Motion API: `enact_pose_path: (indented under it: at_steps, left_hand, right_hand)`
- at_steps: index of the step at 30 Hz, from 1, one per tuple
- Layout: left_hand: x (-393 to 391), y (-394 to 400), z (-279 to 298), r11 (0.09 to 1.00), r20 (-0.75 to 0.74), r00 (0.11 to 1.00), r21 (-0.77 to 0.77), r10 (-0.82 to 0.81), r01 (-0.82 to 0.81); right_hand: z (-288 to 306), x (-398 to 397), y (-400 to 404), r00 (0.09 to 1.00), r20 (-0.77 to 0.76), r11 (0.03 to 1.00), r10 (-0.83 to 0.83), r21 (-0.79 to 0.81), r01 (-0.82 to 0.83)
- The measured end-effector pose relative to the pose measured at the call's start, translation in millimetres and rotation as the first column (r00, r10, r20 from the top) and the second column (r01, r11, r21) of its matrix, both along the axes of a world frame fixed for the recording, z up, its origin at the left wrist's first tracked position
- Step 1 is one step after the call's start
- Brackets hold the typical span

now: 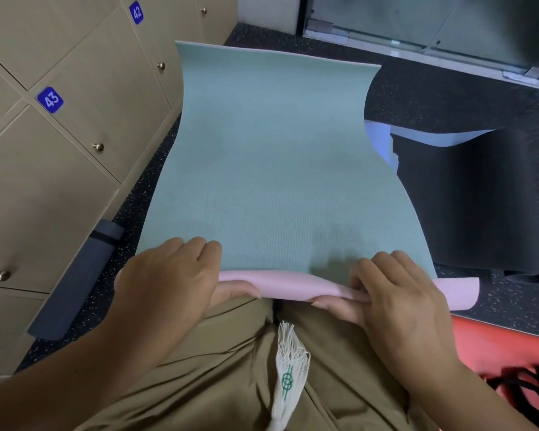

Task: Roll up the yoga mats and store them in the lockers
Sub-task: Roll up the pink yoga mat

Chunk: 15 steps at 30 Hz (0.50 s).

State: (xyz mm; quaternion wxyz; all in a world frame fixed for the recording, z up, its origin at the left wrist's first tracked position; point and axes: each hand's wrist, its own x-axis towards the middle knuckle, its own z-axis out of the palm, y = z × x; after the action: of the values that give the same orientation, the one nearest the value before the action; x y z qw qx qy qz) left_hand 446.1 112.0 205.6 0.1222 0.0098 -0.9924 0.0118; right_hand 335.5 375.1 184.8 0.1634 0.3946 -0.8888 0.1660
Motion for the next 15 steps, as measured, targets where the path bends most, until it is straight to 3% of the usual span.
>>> enact_pose_path:
  at_steps: [11,15]
  left_hand:
    - [16.4,-3.1,6.7,0.984,0.018,0.995,0.148,0.102,-0.104]
    - [20.6,-5.3,7.4,0.976,0.0,0.992,0.176,0.128,-0.126]
  right_hand:
    - [2.5,-3.8,4.4,0.999,-0.006,0.999,0.045,0.026,-0.045]
    - [6.0,-9.7,3.0,0.99,0.13,0.998,0.047,0.033,-0.052]
